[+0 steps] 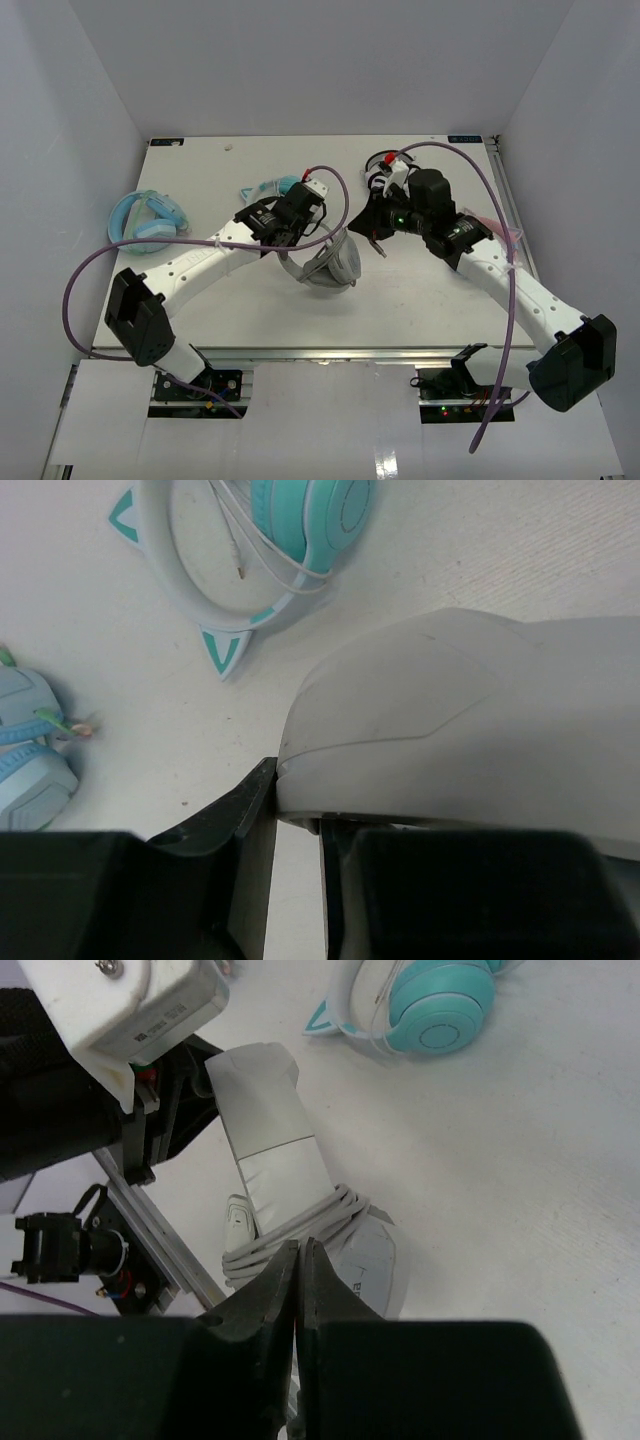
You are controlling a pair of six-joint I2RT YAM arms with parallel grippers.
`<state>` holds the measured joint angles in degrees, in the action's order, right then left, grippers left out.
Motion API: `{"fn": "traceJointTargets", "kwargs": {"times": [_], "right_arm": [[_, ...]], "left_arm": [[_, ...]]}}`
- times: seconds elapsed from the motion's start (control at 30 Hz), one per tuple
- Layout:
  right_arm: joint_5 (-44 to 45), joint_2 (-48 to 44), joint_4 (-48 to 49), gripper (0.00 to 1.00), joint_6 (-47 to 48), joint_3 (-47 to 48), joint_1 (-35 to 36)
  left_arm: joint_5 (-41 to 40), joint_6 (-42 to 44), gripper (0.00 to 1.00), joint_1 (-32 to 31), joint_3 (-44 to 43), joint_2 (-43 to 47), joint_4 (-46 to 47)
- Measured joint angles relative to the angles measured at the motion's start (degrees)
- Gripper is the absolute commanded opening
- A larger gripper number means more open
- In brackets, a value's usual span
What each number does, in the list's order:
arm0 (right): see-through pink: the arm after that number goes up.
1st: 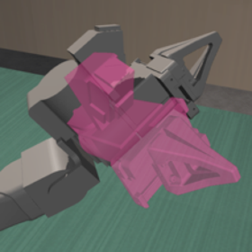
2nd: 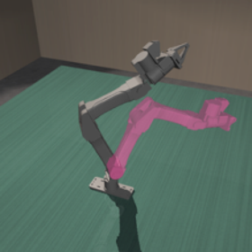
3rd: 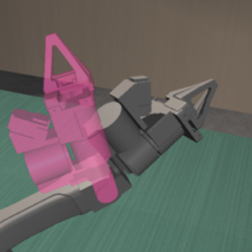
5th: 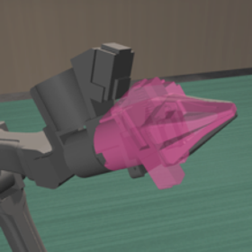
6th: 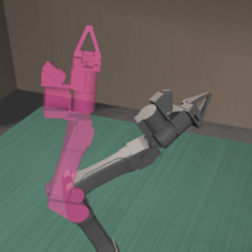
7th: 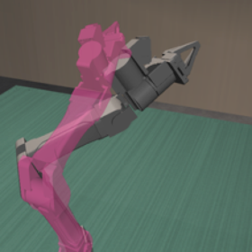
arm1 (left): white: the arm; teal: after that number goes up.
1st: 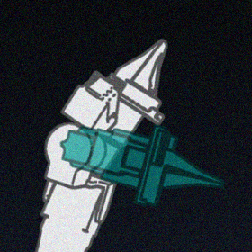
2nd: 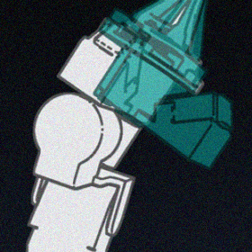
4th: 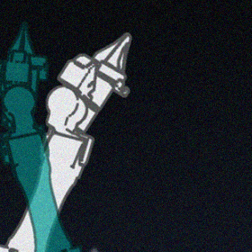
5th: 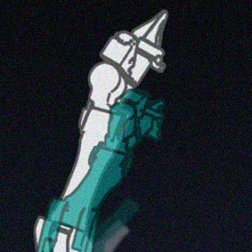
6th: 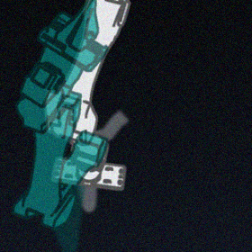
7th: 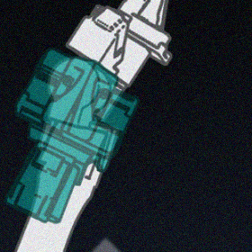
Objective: Wrap the headphones
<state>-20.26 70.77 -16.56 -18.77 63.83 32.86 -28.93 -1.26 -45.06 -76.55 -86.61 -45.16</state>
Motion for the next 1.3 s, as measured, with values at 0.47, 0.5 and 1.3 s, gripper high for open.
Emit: {"fn": "traceJointTargets", "kwargs": {"times": [0.47,0.5,1.3], "right_arm": [[14.6,-6.69,24.01,0.09,-20.76,-18.56,5.58],[15.94,-6.68,24.66,0.09,-21.44,-18.78,6.58],[30.87,-2.97,32.25,0.16,-26.7,-18.51,19.2]], "left_arm": [[-0.87,-14.03,0.0,-0.01,-5.15,-6.97,-6.6],[-0.92,-14.57,0.0,0.0,-5.22,-6.97,-6.91],[-1.52,-20.9,0.0,0.56,-4.93,-6.54,-5.83]]}}
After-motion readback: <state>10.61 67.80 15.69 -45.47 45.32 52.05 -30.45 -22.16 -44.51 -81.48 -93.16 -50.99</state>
